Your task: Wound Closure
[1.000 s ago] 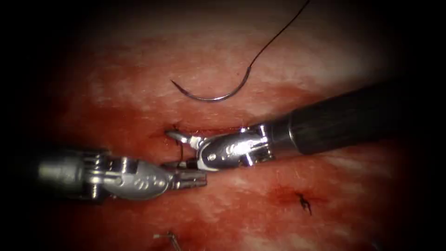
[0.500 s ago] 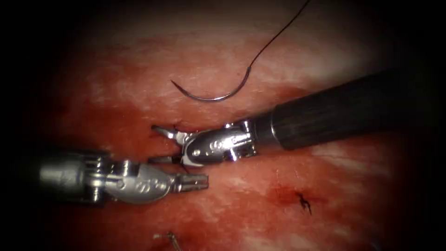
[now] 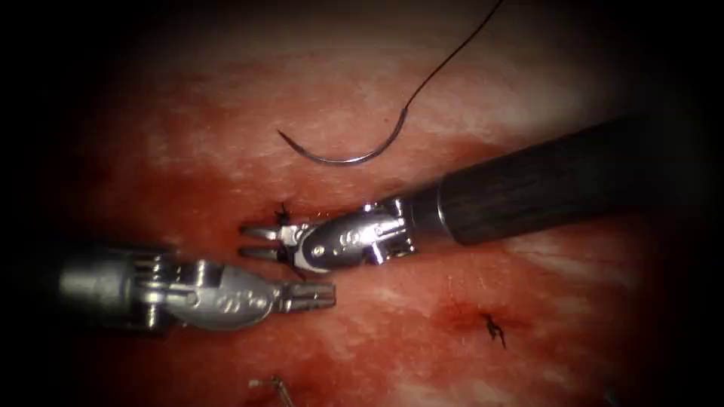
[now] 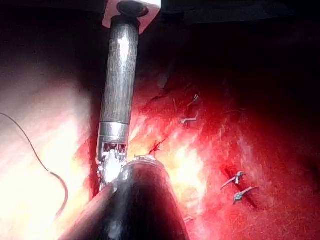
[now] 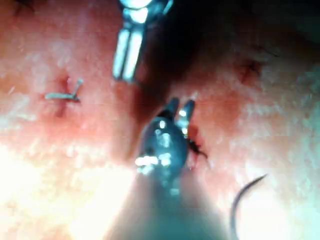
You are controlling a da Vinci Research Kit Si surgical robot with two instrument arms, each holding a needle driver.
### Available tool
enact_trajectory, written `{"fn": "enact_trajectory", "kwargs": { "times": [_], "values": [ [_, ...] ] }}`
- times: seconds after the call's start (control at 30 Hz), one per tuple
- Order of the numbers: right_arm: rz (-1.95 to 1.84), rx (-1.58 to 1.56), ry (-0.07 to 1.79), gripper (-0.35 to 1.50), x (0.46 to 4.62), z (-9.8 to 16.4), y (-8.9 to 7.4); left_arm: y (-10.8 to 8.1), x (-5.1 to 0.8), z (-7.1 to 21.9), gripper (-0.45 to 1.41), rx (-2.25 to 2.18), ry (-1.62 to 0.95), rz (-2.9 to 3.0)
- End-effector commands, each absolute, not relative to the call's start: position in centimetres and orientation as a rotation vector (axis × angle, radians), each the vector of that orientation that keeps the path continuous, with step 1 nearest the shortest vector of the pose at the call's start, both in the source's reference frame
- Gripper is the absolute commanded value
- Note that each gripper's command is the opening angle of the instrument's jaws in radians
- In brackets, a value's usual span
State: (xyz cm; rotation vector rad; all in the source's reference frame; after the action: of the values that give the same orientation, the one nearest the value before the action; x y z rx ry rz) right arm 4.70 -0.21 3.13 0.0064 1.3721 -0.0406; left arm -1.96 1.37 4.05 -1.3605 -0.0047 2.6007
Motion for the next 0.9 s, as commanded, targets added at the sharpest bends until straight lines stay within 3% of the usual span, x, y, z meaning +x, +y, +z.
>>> {"fn": "enact_trajectory", "kwargs": {
  "times": [0.03, 0.23, 0.27, 0.33, 0.37, 0.43, 0.7, 0.9],
  "values": [
    [-0.045, 0.011, 1.368, -0.35, 4.74, 3.18, -0.25, 1.35, -2.0, 4.1, -0.45, -1.359, -0.007, 2.601],
    [-0.04, 0.008, 1.346, -0.35, 4.68, 3.17, -0.23, 1.31, -1.92, 4.02, -0.45, -1.362, -0.012, 2.603],
    [-0.037, 0.004, 1.343, -0.2, 4.67, 3.16, -0.23, 1.3, -1.88, 3.99, -0.45, -1.364, -0.015, 2.604],
    [-0.004, 0.002, 1.329, 1.09, 4.61, 3.13, -0.26, 1.29, -1.8, 3.95, -0.45, -1.368, -0.02, 2.605],
    [0.001, -0.007, 1.327, 1.25, 4.58, 3.12, -0.28, 1.28, -1.75, 3.93, -0.45, -1.371, -0.023, 2.606],
    [0.008, 0.002, 1.327, 1.33, 4.45, 3.06, -0.33, 1.27, -1.64, 3.88, -0.45, -1.383, -0.031, 2.605],
    [0.105, -0.055, 1.31, 1.38, 3.8, 2.77, -0.2, 1.41, -1.14, 3.76, -0.45, -1.373, 0.008, 2.574],
    [0.173, -0.106, 1.299, 1.45, 3.91, 2.78, -0.19, 1.42, -1.16, 3.78, -0.45, -1.352, 0.024, 2.57]
  ]
}}
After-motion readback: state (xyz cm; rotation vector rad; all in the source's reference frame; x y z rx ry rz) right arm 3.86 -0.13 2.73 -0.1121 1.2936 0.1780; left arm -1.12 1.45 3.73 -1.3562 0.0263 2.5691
